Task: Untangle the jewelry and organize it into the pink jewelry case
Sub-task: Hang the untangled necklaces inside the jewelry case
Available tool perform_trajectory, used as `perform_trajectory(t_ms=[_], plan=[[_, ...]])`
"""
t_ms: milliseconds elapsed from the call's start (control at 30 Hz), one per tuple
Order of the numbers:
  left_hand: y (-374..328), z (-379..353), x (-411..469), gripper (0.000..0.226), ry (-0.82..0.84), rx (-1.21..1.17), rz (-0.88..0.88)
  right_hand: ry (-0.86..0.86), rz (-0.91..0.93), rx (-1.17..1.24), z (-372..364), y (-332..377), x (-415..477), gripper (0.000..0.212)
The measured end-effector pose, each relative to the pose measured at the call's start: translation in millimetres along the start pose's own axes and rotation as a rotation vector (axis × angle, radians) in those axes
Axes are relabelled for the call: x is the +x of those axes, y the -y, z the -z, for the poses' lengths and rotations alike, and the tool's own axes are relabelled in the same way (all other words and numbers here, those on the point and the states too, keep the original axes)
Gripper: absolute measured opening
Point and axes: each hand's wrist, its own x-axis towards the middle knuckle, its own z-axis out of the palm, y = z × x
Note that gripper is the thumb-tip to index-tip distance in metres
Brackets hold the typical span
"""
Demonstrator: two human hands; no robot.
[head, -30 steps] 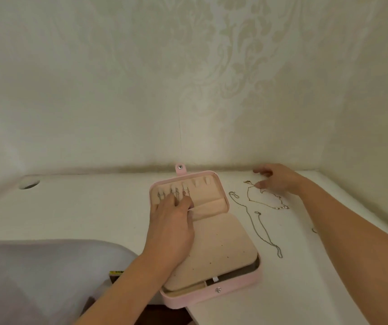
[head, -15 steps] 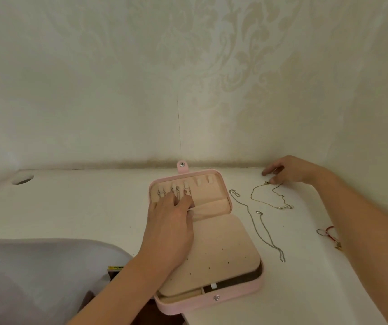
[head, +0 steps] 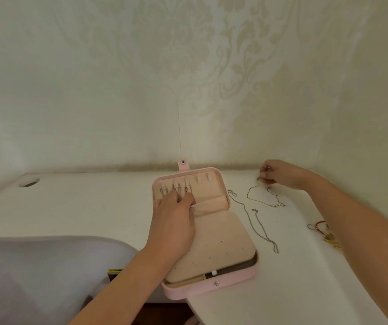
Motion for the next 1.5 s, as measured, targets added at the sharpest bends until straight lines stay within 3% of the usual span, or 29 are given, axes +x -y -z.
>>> perform_trajectory(t_ms=[100, 200, 400, 567, 700, 833, 1033, 1133, 1500], plan=[[0.0, 0.1, -0.2, 0.019, 0.006, 0.008, -0.004, 0.056, 0.031, 0.560, 3.9, 23.9, -14.2, 0.025], [0.1, 0.0, -1.0, 0.019, 0.011, 0.008, 0.000, 0.068, 0.027, 0.733, 11.0, 60.2, -28.0, 0.025], [-1.6, 1.1, -1.7, 0.019, 0.000, -0.010, -0.001, 0.127, 0.164, 0.291, 20.4, 130.6, -56.7, 0.015], [-6.1, 8.9, -4.2, 0.028, 0.017, -0.043, -0.002, 0.139, 0.280, 0.167, 18.6, 182.6, -69.6, 0.026], [-6.8, 11.6, -5.0, 0.033, 0.057, -0.034, 0.012, 0.191, 0.348, 0.111, 12.7, 213.7, -76.4, 0.022], [-5.2, 9.7, -4.6, 0.039, 0.072, -0.036, -0.002, 0.112, 0.455, -0.057, 4.7, 235.4, -76.7, 0.014], [-5.3, 8.4, -6.3, 0.029, -0.049, -0.095, -0.058, 0.124, 0.533, -0.033, 1.4, 244.3, -65.6, 0.018], [-5.8, 10.3, -6.8, 0.030, -0.016, -0.120, -0.064, 0.146, 0.498, -0.022, 2.3, 240.5, -60.6, 0.021], [-0.7, 1.6, -4.8, 0.037, -0.136, -0.142, -0.091, 0.081, 0.528, -0.050, -14.0, 215.2, -51.5, 0.003]])
